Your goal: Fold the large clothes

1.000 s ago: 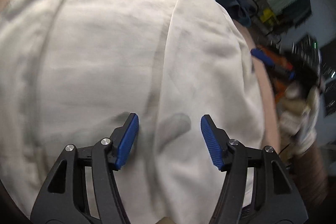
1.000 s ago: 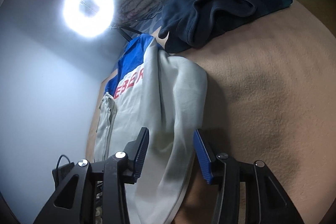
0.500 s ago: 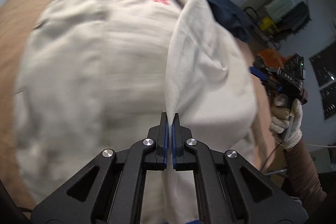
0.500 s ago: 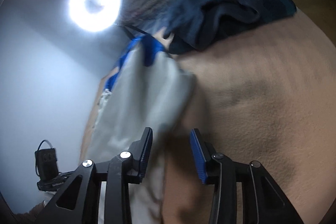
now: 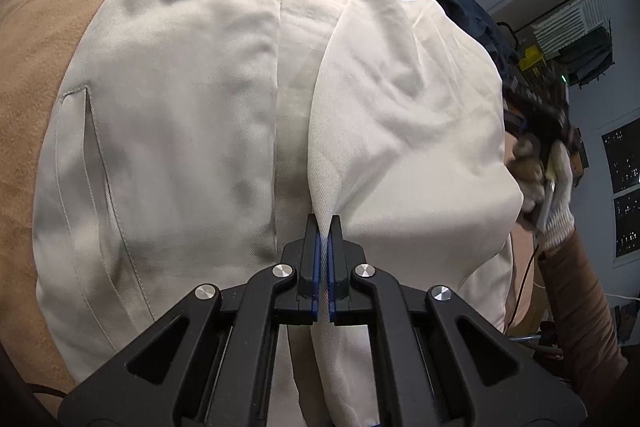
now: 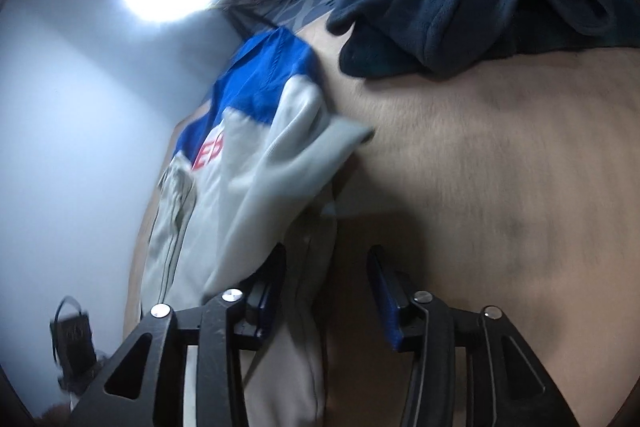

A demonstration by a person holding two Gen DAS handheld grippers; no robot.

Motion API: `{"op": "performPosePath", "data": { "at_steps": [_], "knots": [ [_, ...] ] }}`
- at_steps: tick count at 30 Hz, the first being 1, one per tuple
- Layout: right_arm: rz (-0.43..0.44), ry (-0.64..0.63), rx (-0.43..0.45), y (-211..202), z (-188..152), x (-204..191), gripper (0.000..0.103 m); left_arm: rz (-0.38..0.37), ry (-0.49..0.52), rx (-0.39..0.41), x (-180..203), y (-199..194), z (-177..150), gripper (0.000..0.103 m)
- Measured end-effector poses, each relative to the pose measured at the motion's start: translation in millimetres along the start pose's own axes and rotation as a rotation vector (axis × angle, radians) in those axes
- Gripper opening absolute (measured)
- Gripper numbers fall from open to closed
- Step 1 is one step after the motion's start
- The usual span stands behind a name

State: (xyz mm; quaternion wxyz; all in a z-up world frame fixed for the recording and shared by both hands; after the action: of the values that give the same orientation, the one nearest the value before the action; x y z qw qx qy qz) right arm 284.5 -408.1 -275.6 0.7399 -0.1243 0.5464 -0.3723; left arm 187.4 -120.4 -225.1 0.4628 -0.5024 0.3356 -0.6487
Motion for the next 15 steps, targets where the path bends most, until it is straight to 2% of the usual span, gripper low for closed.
{"op": "performPosePath", "data": {
  "at_steps": [2,3,4,5,8,9,12,13,15],
  "knots": [
    [0.026,0.011,-0.002,8,6,-1,0.038,-0.002,0.008,0.0,5,2,2,0.0],
    [0.042,0.006,-0.016,13,8,-5,0.016,-0.002,0.016,0.0,7,1,1,0.0],
    [0.044,0.0,-0.028,16,9,-7,0.0,-0.002,0.021,0.001,8,0,0,0.0],
    [0.016,-0.025,-0.039,17,10,-12,0.0,-0.004,0.026,0.0,8,-2,-2,0.0],
    [-0.194,-0.159,-0.015,-1,19,-27,0.0,-0.032,0.027,-0.007,17,-4,-4,0.0],
    [-0.26,-0.168,0.011,-13,26,-26,0.0,-0.04,0.033,-0.008,21,-5,-5,0.0],
    [-0.383,-0.175,0.074,-38,39,-12,0.0,-0.038,0.074,-0.007,32,-4,-9,0.0],
    [-0.403,-0.174,0.083,-43,39,-7,0.0,-0.037,0.086,-0.01,34,-2,-10,0.0],
    [-0.332,-0.097,0.044,-43,37,8,0.0,-0.033,0.094,-0.023,36,1,-11,0.0]
  ]
}}
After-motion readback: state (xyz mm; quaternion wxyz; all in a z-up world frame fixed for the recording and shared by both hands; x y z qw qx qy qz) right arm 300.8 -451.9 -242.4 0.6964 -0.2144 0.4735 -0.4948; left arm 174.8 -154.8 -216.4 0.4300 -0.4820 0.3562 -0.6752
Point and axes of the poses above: each gripper's, at about its wrist camera, not at the fingertips, and y roughly the way its jaws point, x to its right, z to its top, the point moved 5 cm from there along y, roughly the way its jaws point, and after that the axes turned 8 degrees about z, right-handed, at the moved point
